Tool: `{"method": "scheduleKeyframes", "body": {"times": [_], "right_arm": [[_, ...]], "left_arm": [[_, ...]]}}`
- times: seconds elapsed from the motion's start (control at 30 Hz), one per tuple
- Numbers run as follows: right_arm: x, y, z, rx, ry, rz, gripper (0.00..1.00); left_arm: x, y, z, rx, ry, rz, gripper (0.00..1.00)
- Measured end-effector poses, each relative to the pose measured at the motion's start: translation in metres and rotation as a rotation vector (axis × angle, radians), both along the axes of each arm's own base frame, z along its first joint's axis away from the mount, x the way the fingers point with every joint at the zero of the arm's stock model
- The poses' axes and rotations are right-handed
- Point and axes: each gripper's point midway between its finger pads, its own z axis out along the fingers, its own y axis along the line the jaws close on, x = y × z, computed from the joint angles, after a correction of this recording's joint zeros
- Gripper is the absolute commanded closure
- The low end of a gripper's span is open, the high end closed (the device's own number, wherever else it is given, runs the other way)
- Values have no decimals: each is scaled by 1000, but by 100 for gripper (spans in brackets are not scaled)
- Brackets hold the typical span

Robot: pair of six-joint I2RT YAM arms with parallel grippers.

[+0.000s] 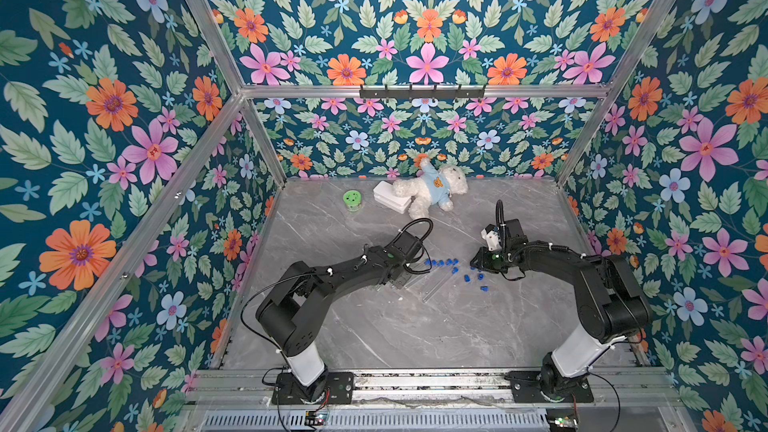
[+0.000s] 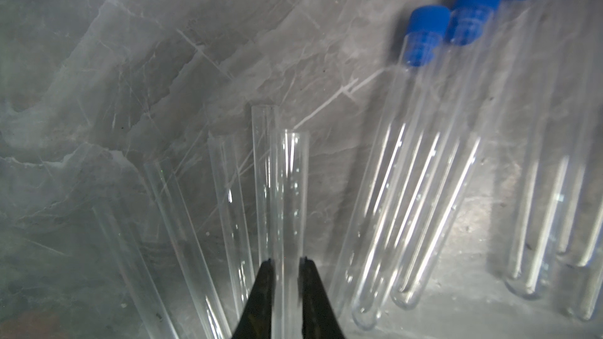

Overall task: Remove stoppers from test tubes
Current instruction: Place the stopper at the center of the board, then place the test tube at the center of the board.

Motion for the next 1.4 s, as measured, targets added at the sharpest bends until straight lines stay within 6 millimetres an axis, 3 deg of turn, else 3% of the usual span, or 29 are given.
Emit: {"method": "scheduleKeyframes", "body": {"times": [0.17,0.4,0.7,1.4], "right_arm": [[-2,0,4,3,-10,1,60],[-1,6,29,21,-94,22,53],[-7,10,52,49,-185,36,51],[-10,0,90,47,-360,-2,47]], "left_arm": [[0,-1,-2,2,7,-1,100],[1,-2,-5,4,13,-2,100],[4,-6,-11,15,23,-7,100],[5,-7,-16,21,29,-7,81]]}}
